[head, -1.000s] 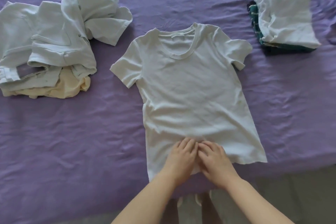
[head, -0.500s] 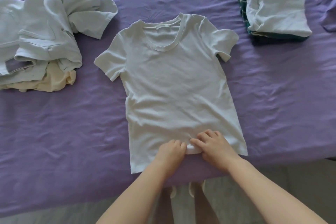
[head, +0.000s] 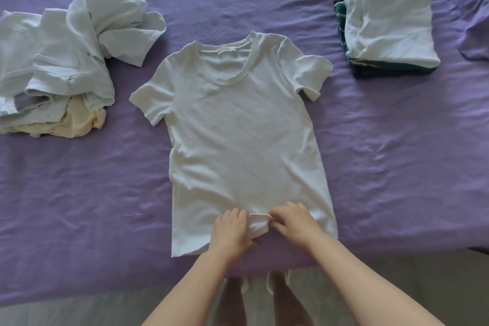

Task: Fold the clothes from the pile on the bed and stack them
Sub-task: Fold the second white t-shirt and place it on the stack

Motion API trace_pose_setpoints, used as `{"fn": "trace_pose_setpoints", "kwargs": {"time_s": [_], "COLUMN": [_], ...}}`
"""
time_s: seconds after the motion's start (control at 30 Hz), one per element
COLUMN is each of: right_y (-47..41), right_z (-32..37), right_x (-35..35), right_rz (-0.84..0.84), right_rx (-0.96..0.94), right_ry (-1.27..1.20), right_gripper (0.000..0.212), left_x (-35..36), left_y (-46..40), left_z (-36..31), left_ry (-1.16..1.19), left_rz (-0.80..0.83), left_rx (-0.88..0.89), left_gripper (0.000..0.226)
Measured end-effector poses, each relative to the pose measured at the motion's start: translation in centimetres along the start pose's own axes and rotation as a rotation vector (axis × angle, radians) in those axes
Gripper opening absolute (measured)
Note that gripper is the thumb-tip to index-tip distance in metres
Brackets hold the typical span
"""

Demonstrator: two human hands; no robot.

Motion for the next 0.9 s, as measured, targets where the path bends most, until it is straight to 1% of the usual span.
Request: {"fn": "trace_pose_setpoints", "kwargs": {"time_s": [0.1,0.17,0.27,0.3,0.33,0.37,0.4,0.47,0.57,0.63,0.67,0.7,0.8,0.9], "right_y": [-0.1,0.0,0.3,0.3,0.3,0.1,-0.1,-0.9,-2.4,-3.6,-4.1,-5.0,-7.5,-9.5], "right_z": [-0.1,0.0,0.4,0.6,0.8,0.9,0.8,0.2,-0.9,-1.2,-1.4,-1.7,-3.9,-5.8], "right_x": [0.0,0.1,0.4,0.5,0.5,0.2,-0.4,-2.6,-6.7,-9.3,-10.3,-11.0,-11.6,-13.5], "right_rz": [0.018,0.072,0.205,0.252,0.273,0.246,0.185,0.0,-0.215,-0.318,-0.354,-0.343,-0.206,-0.137], "right_rx": [-0.011,-0.024,-0.027,-0.033,-0.034,-0.022,0.003,0.047,0.075,0.094,0.096,0.115,0.264,0.348], "right_ry": [-0.041,-0.05,-0.044,-0.018,-0.013,-0.042,-0.092,-0.128,0.031,0.122,0.149,0.163,0.175,0.24], "right_gripper": [0.018,0.024,0.038,0.039,0.037,0.033,0.031,0.035,0.036,0.035,0.036,0.038,0.051,0.059], "left_x": [-0.7,-1.1,-1.0,-0.7,-0.6,-0.8,-1.4,-3.8,-7.9,-10.2,-11.1,-11.9,-13.1,-15.1], "left_y": [-0.1,0.0,0.7,1.0,1.2,1.2,0.9,-0.4,-3.0,-5.0,-5.8,-7.0,-10.3,-13.4], "left_z": [0.3,0.4,0.5,0.4,0.3,0.0,-0.5,-1.4,-2.3,-3.1,-3.6,-4.1,-5.4,-6.0], "left_ry": [0.047,0.116,0.186,0.176,0.147,0.13,0.141,0.214,0.289,0.26,0.233,0.216,0.139,0.044], "left_rz": [-0.034,0.022,0.248,0.339,0.396,0.394,0.338,0.154,-0.103,-0.218,-0.25,-0.259,-0.184,-0.184], "left_rx": [0.028,0.087,0.143,0.131,0.118,0.115,0.121,0.133,0.134,0.146,0.148,0.151,0.159,0.192], "left_gripper": [0.027,0.019,0.022,0.027,0.031,0.032,0.031,0.029,0.031,0.034,0.036,0.041,0.062,0.07]}}
Point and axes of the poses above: each hand's wrist, its own y-axis away from the middle knuckle, its own x-axis out of the palm, z = x × y, the point moved 9 cm from there along -y, towards the middle knuckle, and after that the axes turned 12 degrees about -x, right-handed, at the moved point
